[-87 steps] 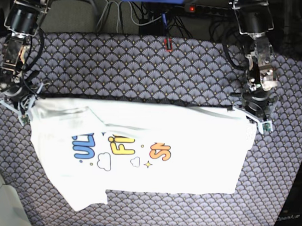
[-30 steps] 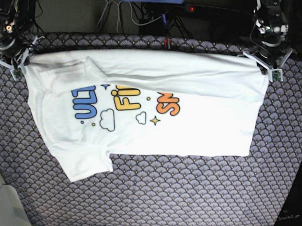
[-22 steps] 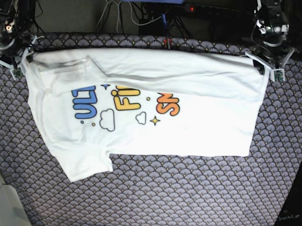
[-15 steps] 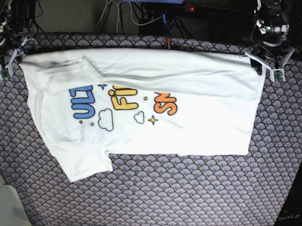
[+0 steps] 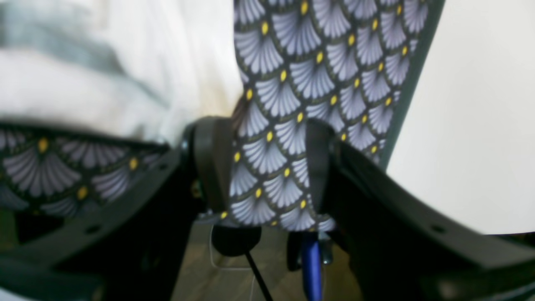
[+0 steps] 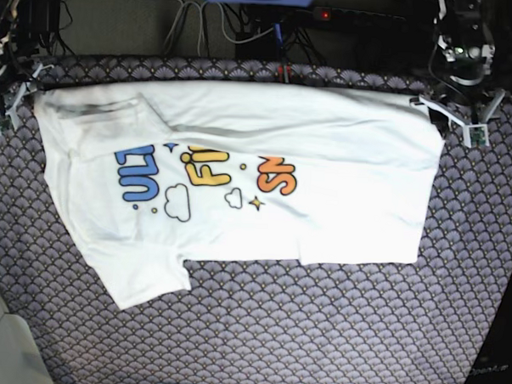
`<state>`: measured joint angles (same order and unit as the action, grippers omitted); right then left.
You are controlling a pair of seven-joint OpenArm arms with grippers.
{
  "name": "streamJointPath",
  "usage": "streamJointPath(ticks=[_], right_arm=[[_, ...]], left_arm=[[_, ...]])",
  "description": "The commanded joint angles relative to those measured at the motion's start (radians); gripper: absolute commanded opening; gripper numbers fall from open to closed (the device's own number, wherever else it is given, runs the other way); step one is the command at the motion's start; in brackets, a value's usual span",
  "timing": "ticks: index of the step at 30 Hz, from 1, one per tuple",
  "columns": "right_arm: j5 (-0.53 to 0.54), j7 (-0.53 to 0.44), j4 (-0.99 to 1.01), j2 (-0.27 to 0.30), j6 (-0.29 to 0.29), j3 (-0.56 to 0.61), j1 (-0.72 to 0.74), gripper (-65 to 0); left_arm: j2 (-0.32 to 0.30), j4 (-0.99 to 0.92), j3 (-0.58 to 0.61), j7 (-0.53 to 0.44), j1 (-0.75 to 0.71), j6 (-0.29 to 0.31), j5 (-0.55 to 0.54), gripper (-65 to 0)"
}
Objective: Fold the T-shirt properly
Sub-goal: 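Release the shirt and move both grippers toward the hem, then grasp the hem edge with both grippers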
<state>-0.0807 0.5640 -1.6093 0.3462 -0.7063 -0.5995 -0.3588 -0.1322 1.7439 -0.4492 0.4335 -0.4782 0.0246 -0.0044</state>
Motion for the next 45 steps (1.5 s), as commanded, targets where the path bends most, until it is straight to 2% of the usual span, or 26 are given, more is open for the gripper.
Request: streamJointPath(ticks=[1, 8, 13, 17, 21, 26, 31, 35, 45], right_arm=[[0.003, -0.015, -0.018, 0.023, 0.008, -0.012, 0.020, -35.3], [0.003, -0.014, -0.012, 0.043, 0.008, 0.002, 0.200, -35.1], [0.002, -0.014, 0.085, 0.049, 0.008, 0.151, 0.386, -35.1], [-0.072, -0.025, 0.304, 0.041, 0.008, 0.240, 0.576, -35.1], [-0.078, -0.040, 0.553, 0.041, 0.008, 0.313, 0.765, -35.1], [-0.080, -0.163, 0.808, 0.043, 0.008, 0.356, 0.921, -35.1], [-0.080, -0.287, 0.926, 0.044, 0.008, 0.445, 0.970, -35.1], [-0.080, -0.344, 0.944, 0.044, 0.008, 0.464, 0.967, -35.1], [-0.080, -0.367, 0.946, 0.058, 0.008, 0.458, 0.961, -35.1]], left_arm=[[-0.013, 0.038, -0.027, -0.025, 0.003, -0.012, 0.004, -31.8], [-0.005, 0.083, -0.055, -0.025, 0.121, -0.012, 0.004, -31.8], [0.019, 0.021, -0.033, -0.025, 0.275, -0.012, 0.011, -31.8], [0.029, -0.049, -0.024, -0.025, 0.385, -0.012, 0.011, -31.8], [0.029, -0.111, -0.023, -0.025, 0.468, -0.012, 0.011, -31.8], [0.022, -0.178, -0.023, -0.025, 0.536, -0.012, 0.011, -31.8], [0.012, -0.230, -0.023, -0.025, 0.577, -0.012, 0.013, -31.8], [0.007, -0.261, -0.023, -0.029, 0.592, -0.012, 0.011, -31.8], [0.010, -0.289, -0.023, -0.031, 0.612, -0.012, 0.010, -31.8]])
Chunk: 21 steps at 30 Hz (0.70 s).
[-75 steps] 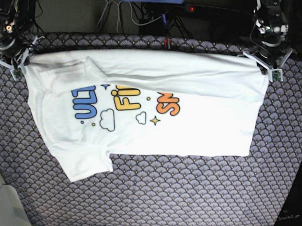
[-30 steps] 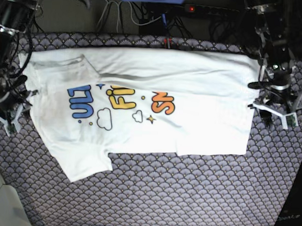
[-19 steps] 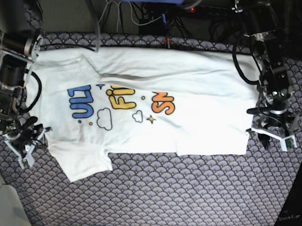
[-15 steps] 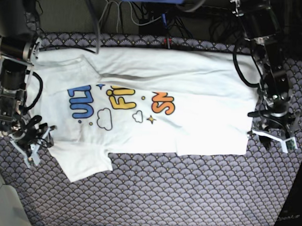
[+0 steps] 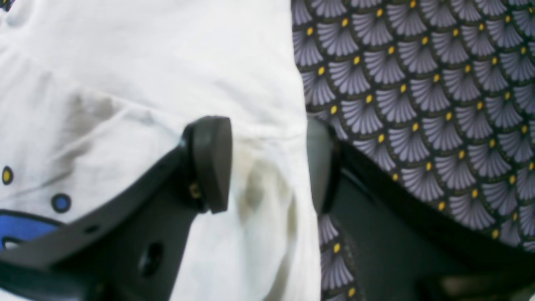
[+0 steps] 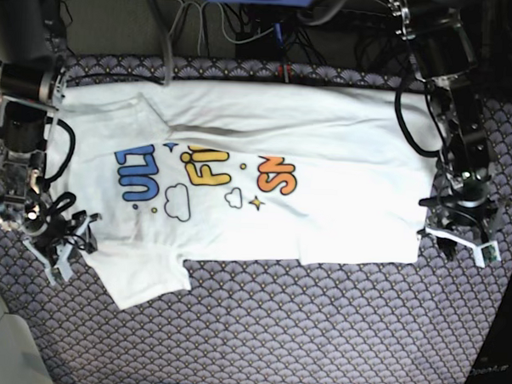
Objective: Fold the T-shirt properly
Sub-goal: 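Grasp the hem edge with both grippers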
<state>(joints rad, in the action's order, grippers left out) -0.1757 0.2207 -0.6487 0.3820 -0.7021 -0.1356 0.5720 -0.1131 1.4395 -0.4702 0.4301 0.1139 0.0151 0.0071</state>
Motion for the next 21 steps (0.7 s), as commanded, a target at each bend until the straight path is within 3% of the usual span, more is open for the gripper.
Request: streamJointPath(ticks=[1, 8, 15, 18, 21], right_arm=[[0.015, -0.024, -0.015, 0.025, 0.004, -0.006, 0.029, -35.1], [0.015, -0.024, -0.015, 0.024, 0.004, -0.008, 0.029, -35.1], [0.015, -0.082, 0.039, 0.022, 0.004, -0.008, 0.027, -35.2], [0.015, -0.126, 0.050, 0.024, 0.060, -0.006, 0.021, -35.1], [0.015, -0.142, 0.050, 0.022, 0.072, -0.008, 0.019, -35.1]], left_arm=[[-0.007, 0.016, -0.002, -0.027, 0.020, -0.002, -0.002, -31.8], [-0.006, 0.016, -0.002, -0.027, 0.020, -0.002, -0.003, -31.8], [-0.004, 0.016, -0.002, -0.027, 0.014, -0.002, -0.006, -31.8], [-0.004, 0.016, -0.002, -0.027, 0.013, -0.002, -0.006, -31.8], [-0.004, 0.016, -0.002, -0.027, 0.014, -0.002, -0.006, -31.8]])
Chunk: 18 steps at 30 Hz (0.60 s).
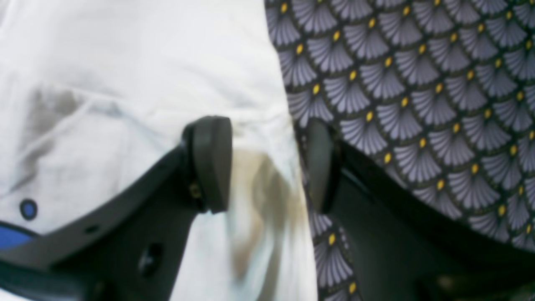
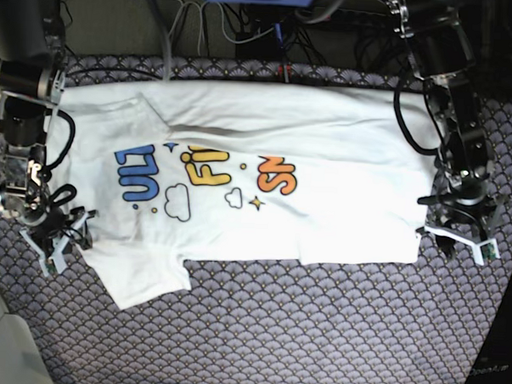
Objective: Fold the T-shirt properly
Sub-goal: 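Grasp the hem edge with both grippers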
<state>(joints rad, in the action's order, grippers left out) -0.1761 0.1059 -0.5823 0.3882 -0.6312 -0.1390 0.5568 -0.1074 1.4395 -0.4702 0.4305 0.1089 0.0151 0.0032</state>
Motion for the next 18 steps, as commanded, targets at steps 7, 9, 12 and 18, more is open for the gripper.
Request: streamJointPath(ticks=[7, 9, 12, 18], right_arm=[[0.016, -0.028, -0.017, 0.015, 0.075, -0.004, 0.035, -35.1], [0.016, -0.028, -0.017, 0.015, 0.089, -0.004, 0.035, -35.1], [0.016, -0.028, -0.017, 0.015, 0.090, -0.004, 0.035, -35.1], [0.016, -0.028, -0.006, 0.015, 0.090, 0.002, 0.022, -35.1]], left_arm=[[-0.016, 0.016, 0.080, -0.028, 0.018, -0.002, 0.004, -31.8], [-0.016, 0.016, 0.090, -0.028, 0.018, -0.002, 0.004, -31.8], [-0.012, 0.016, 0.090, -0.028, 0.022, -0.002, 0.004, -31.8], [-0.013, 0.007, 0.089, -0.028, 0.025, -0.002, 0.004, -31.8]])
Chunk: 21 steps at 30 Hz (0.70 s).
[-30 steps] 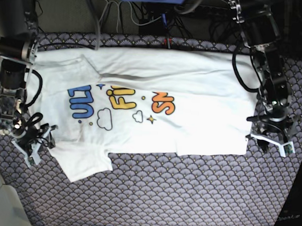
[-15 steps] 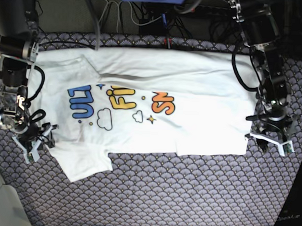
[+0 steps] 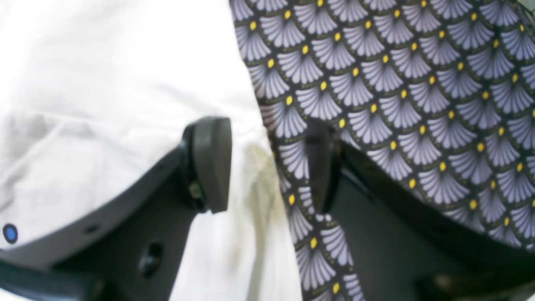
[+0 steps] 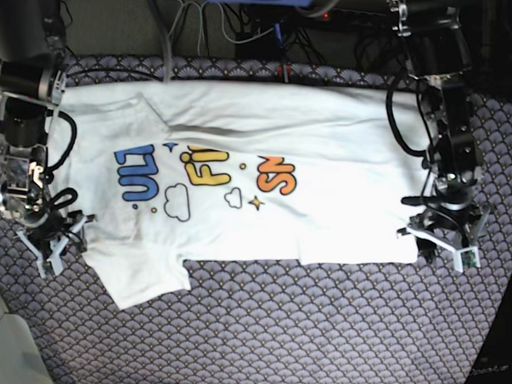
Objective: Fold the T-shirt properly
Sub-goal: 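Grasp the hem edge with both grippers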
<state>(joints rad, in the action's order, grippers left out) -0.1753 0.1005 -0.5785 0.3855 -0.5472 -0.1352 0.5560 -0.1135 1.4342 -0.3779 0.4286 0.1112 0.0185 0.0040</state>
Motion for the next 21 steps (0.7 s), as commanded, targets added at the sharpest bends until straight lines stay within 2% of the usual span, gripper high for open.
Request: streamJointPath(ticks=[1, 14, 17, 21], right_arm=[[0.015, -0.023, -0.005, 0.016, 0.006, -0.002, 0.020, -35.1], [0.013, -0.060, -0.004, 0.003, 0.008, -0.001, -0.007, -35.8], [0.013, -0.060, -0.004, 0.002, 0.008, -0.001, -0.029, -39.8], [0.013, -0.060, -0.004, 0.002, 0.008, -0.001, -0.041, -48.7]], left_arm=[[-0.007, 0.003, -0.003, -0.026, 0.023, -0.005, 0.003, -31.8], [-0.012, -0.023, -0.010, -0.026, 0.035, -0.005, 0.003, -31.8], [-0.012, -0.023, -0.010, -0.026, 0.035, -0.007, 0.003, -31.8], [-0.027, -0.025, -0.005, -0.026, 0.038, -0.007, 0.003, -31.8]])
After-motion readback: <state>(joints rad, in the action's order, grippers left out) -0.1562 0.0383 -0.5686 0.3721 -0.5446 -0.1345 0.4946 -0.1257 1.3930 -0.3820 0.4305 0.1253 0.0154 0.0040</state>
